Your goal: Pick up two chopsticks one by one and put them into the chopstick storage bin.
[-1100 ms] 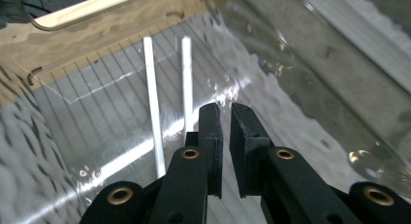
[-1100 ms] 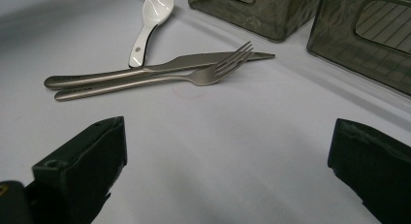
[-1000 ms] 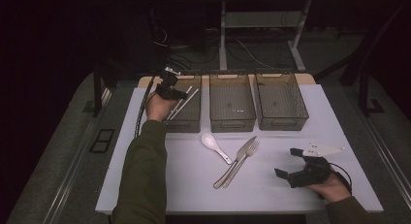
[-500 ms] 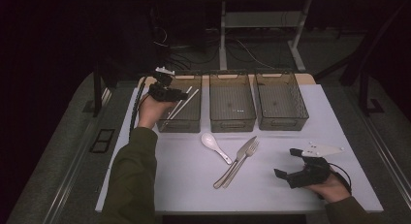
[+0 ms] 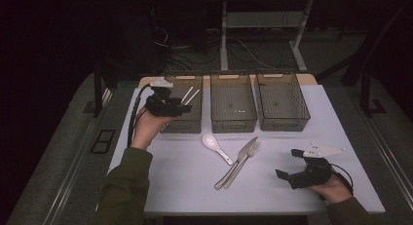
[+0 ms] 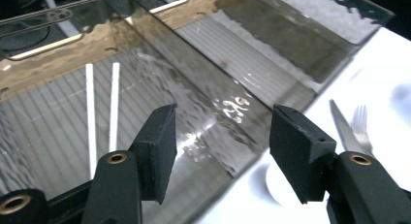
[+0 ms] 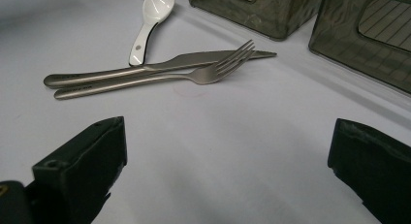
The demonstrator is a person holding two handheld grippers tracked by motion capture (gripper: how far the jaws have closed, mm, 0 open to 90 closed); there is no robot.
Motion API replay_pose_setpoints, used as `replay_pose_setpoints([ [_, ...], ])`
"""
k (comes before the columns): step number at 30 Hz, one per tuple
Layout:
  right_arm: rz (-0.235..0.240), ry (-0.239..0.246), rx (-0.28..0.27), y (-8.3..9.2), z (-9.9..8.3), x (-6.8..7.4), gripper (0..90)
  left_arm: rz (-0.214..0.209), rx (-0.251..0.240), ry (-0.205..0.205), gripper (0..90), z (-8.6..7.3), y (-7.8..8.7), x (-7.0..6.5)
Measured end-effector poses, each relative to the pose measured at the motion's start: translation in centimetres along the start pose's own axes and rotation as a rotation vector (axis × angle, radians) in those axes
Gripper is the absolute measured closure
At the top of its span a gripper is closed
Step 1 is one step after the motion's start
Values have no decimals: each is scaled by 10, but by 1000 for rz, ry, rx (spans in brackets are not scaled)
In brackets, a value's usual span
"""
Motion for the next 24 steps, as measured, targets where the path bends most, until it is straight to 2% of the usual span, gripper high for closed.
replay_pose_setpoints([
  [6,-1,-1,3,0,0,0,5,-14,-14,-21,360,-12,6,-21],
  [12,-4,-7,6,0,-1,0,5,-31,-51,-27,311,-25,6,-41],
  [19,-6,-7,0,0,0,-1,5,-57,-54,-34,278,-46,4,-57],
  [24,-3,-5,-3,1,0,0,5,-60,-56,-43,249,-60,5,-67],
])
Point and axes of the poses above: each handheld gripper's, and its own axes: y roughly backward along the jaws, z roughly out of its top, x roughly to its left, the point moved 6 cm from there along -y, roughly forward along the jaws, and after that the axes turned 9 degrees about -y, right-handed, at the moved point
